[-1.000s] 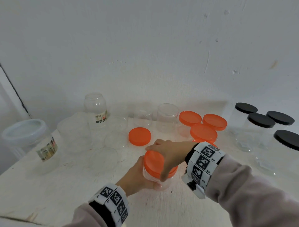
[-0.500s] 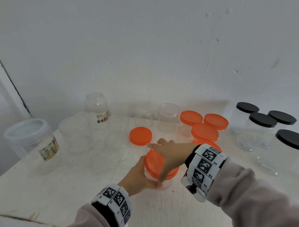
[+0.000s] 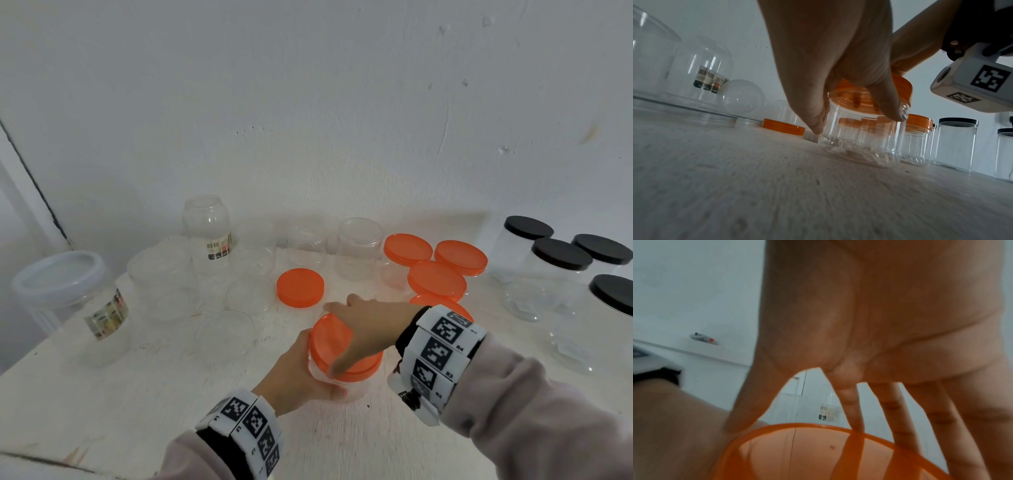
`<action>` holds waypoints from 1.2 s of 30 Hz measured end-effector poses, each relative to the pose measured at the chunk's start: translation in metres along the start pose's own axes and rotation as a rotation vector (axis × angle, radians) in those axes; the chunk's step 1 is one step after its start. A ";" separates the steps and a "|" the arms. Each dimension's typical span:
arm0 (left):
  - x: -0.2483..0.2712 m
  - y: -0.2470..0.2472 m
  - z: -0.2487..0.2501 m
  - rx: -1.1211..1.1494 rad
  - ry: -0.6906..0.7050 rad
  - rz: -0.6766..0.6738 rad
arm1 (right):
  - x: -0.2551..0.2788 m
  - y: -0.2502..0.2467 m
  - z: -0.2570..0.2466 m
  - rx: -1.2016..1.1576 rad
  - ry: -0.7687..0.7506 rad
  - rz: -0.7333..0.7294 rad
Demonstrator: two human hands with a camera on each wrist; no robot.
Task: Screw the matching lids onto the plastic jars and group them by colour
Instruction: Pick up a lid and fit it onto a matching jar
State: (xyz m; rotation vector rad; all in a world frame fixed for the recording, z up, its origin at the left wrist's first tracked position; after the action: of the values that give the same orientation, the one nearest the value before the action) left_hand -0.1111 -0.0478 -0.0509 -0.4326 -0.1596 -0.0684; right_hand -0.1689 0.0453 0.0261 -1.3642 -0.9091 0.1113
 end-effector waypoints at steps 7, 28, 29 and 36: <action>-0.002 0.000 0.000 -0.024 0.004 0.000 | 0.002 0.000 -0.008 -0.020 -0.117 -0.022; -0.007 0.000 -0.009 0.022 0.014 -0.001 | -0.001 0.003 0.000 -0.046 -0.066 0.067; -0.007 0.000 -0.009 0.025 0.016 -0.004 | -0.001 0.002 0.001 -0.047 -0.046 0.082; -0.007 0.000 -0.008 0.005 0.012 0.003 | 0.003 0.003 -0.007 -0.052 -0.133 -0.060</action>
State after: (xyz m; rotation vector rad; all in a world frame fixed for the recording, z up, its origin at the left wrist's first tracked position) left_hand -0.1166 -0.0506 -0.0590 -0.4274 -0.1472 -0.0676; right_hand -0.1609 0.0424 0.0253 -1.3883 -1.0697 0.1343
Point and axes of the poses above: each hand's wrist, its own x-axis away from the middle knuckle, its own y-axis out of the palm, z = x × y, the point moved 7 cm from there along -x, towards the middle knuckle
